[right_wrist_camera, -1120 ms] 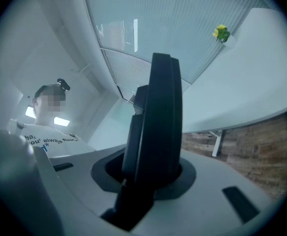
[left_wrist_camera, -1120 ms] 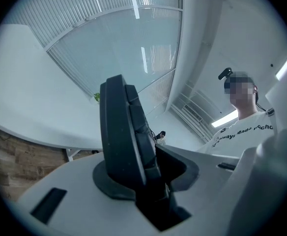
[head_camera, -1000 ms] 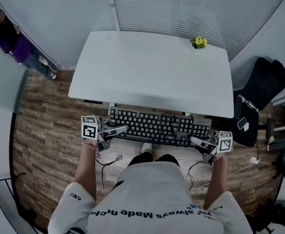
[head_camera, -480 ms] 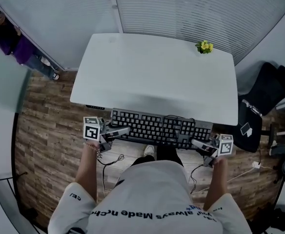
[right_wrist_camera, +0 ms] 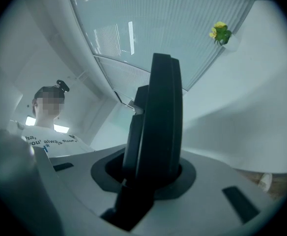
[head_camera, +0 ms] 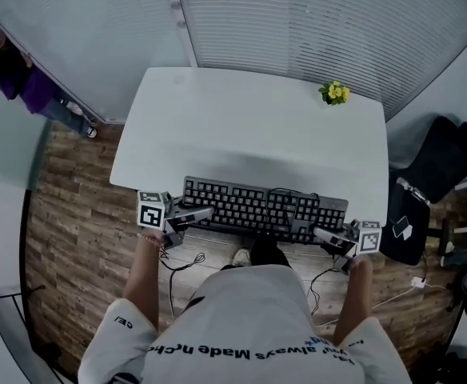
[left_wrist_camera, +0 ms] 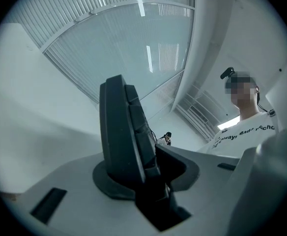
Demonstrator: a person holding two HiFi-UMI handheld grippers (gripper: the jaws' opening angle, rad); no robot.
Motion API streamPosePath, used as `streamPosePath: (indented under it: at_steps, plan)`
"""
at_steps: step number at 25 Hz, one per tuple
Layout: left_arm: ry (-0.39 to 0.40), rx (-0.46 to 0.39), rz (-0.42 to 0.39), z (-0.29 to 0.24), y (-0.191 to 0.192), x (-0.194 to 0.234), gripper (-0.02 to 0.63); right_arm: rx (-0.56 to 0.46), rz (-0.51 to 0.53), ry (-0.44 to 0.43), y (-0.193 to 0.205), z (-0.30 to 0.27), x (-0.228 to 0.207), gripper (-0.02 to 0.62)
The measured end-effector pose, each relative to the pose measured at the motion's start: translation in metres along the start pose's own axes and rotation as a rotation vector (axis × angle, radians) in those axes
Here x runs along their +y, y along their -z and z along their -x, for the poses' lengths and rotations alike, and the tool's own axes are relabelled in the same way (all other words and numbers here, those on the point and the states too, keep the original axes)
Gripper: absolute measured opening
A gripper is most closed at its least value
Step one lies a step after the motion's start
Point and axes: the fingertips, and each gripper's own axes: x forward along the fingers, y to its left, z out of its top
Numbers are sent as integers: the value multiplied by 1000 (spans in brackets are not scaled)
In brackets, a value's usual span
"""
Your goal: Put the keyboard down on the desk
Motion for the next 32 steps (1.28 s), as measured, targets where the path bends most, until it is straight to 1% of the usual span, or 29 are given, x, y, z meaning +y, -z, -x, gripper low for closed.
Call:
streamPosePath:
  at_steps: [5,10,13,23,27,32]
  plan:
    - [-7,13,10,-23,-22,16,144,-11,-17,-6,-29,7,-14,120]
    - [-24,33,38,-78,-63,56,145,-19,-57,-5,-88,34,-56,120]
    - [-35,39,36,-99,-81,63,144,-23,-65,-16,-114,44,-65,118]
    - [-47,5,4,-103,-92,53,144,9,-25,-35,-134,46,-59,118]
    - [-50,-2,3,-107,-100,61,145,13,-27,-37,-145,44,-64,119]
    - [-39,9,32,-109,-109,78,144,7,-53,-17,-155,38,-74,118]
